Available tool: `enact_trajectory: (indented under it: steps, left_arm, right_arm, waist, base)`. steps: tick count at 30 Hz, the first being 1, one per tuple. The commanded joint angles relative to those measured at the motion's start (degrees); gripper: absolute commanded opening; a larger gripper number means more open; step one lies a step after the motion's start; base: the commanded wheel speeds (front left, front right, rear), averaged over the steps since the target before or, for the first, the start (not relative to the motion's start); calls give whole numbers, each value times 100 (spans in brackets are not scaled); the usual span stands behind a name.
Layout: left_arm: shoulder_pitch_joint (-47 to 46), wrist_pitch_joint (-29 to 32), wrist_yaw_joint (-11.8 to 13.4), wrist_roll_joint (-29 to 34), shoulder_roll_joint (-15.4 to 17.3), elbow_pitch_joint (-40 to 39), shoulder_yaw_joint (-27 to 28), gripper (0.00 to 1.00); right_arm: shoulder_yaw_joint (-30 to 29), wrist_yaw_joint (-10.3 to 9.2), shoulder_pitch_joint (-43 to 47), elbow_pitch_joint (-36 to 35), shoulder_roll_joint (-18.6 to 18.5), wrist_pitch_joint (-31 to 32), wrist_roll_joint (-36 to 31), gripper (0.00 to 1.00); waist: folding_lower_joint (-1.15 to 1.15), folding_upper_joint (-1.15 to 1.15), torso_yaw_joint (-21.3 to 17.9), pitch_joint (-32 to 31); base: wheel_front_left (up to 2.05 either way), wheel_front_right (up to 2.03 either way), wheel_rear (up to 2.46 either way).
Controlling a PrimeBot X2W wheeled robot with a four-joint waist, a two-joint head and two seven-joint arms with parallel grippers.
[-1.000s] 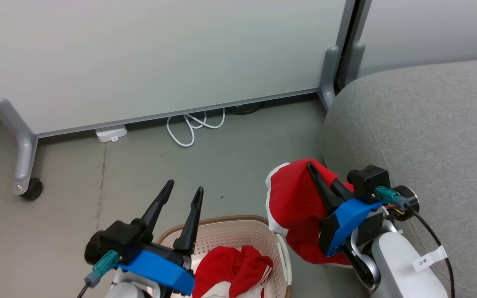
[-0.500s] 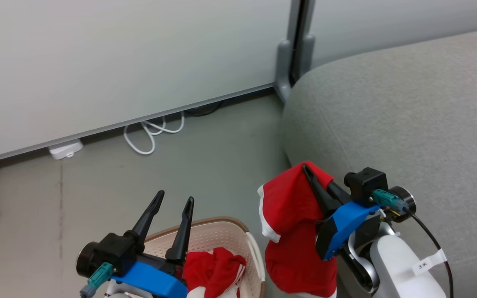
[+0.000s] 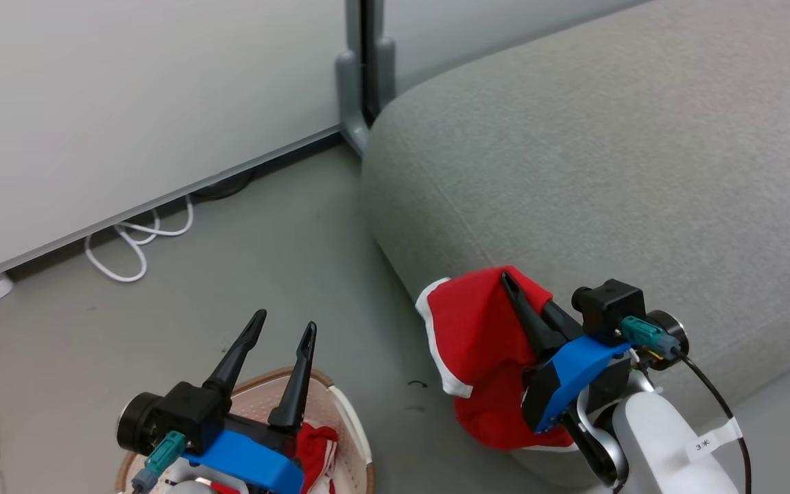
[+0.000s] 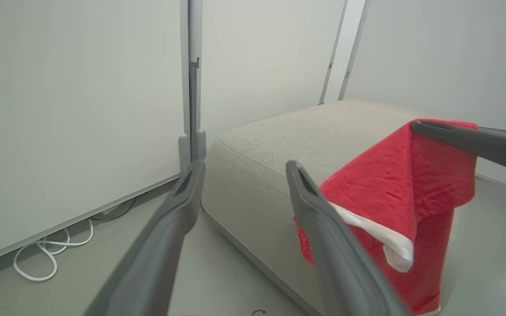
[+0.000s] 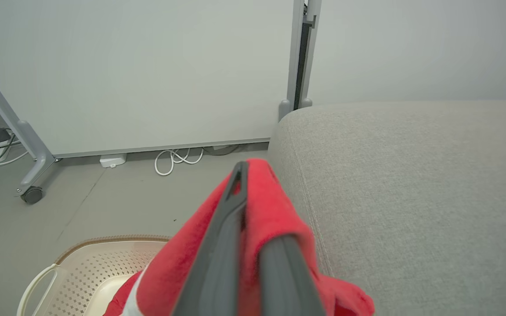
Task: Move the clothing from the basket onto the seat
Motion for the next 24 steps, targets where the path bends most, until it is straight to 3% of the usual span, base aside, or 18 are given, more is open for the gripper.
enact_trajectory:
  steps: [1,11,24]
  left_arm:
    - [-62,-27,-24,38,35,11,26,100]
    - [-105,-27,-50,39,30,-46,79,100]
    - [-128,-27,-53,73,92,-50,48,100]
  right_arm:
    - [15,3,32,-4,-10,-36,39,0]
    - [-11,3,88,-35,-11,-142,82,0]
    - [-271,3,-27,-108,-13,-163,113,0]
  waist:
    - [0,0,-219,71]
    - [0,0,-636,156]
    - [0,0,-537,264]
  base:
    - [0,0,0]
    - [0,0,0]
    - [0,0,0]
